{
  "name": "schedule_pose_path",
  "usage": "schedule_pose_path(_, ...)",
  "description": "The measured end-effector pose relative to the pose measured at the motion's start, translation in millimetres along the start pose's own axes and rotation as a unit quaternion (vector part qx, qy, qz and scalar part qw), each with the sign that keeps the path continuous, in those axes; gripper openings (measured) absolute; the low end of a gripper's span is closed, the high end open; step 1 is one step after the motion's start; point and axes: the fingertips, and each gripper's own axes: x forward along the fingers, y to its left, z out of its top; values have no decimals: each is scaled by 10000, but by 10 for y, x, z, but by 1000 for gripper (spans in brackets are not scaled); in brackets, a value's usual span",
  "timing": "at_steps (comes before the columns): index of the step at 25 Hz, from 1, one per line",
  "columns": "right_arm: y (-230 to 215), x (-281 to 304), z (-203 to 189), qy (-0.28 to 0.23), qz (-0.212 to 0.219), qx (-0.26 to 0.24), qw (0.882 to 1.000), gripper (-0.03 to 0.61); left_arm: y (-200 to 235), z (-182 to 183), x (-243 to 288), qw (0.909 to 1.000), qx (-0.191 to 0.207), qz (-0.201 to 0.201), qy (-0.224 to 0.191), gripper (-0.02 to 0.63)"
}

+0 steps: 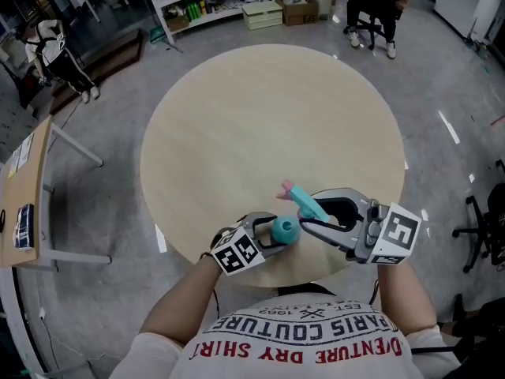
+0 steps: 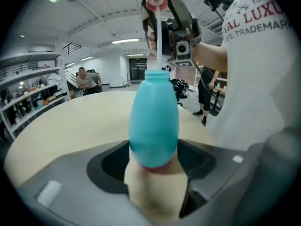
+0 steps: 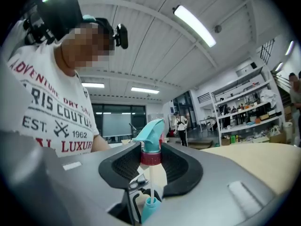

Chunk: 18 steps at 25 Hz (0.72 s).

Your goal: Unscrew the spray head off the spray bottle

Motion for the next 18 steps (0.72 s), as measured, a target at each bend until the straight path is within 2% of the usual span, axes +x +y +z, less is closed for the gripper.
schedule_pose_path(2,-166,-167,201,-95,-336,3,9994,129,103,-28,-50,9996,-163,230,-1,316)
schedule_pose_path(5,-494,-390,108,422,-1114,-280,9925,129,210,-91,-101,9979,-397,501,-92,316)
schedule_pose_path(8,-857,-549,-297,1127,-1982,-462,9726,129,222,-103,-102,9964,-535,599,-274,316)
schedule_pose_path(11,-1247,-593,-926,1969,-2613,-467,9438,129,181,-67,-87,9968,-465,531,-384,316)
schedule_pose_path(15,-1555,-405,-1533,2749,-2839,-467,9174,129,193,-37,-108,9967,-499,402,-493,316)
schedule_pose_path(18,-1609,-196,-1981,3149,-2609,-244,9122,130,234,-9,-78,9969,-497,335,-510,316)
